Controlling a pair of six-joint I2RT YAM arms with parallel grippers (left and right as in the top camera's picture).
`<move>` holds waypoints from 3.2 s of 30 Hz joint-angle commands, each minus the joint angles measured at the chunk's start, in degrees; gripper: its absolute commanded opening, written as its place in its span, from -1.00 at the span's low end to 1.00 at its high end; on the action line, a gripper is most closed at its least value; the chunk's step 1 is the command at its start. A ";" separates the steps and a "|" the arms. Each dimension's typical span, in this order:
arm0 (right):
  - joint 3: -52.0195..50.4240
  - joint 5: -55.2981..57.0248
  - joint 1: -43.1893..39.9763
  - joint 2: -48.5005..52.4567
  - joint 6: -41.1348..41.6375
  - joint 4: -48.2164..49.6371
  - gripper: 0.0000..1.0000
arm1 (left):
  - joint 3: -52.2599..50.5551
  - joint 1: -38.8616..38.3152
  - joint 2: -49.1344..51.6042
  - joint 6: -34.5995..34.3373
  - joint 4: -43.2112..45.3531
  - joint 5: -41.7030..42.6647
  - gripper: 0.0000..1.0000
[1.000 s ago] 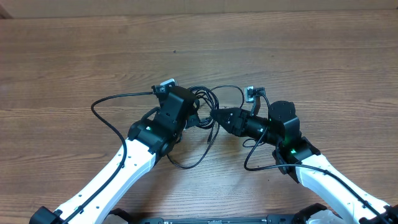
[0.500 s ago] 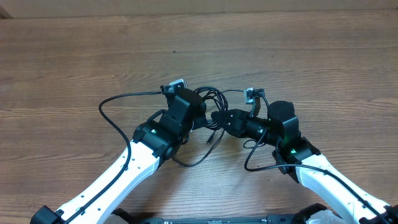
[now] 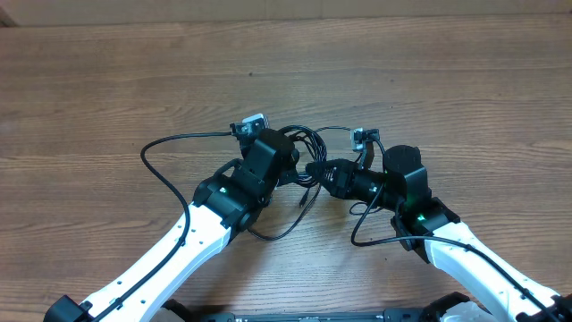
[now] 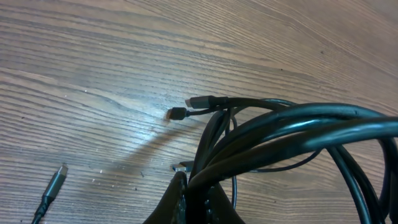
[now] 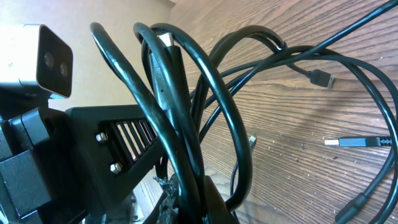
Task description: Untangle cables
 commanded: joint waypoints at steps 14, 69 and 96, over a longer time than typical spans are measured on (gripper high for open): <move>0.42 -2.23 0.20 -0.55 -0.50 -0.13 -0.67 | 0.35 2.47 0.09 -1.01 0.24 -5.75 -0.92; 0.42 2.82 12.13 -0.55 -5.77 -7.93 -0.92 | 0.35 2.62 0.09 -28.72 1.73 -8.13 -0.92; 0.42 14.25 7.78 -0.57 -2.84 -1.53 0.33 | 0.35 7.10 0.09 -2.86 -11.56 -14.08 -0.92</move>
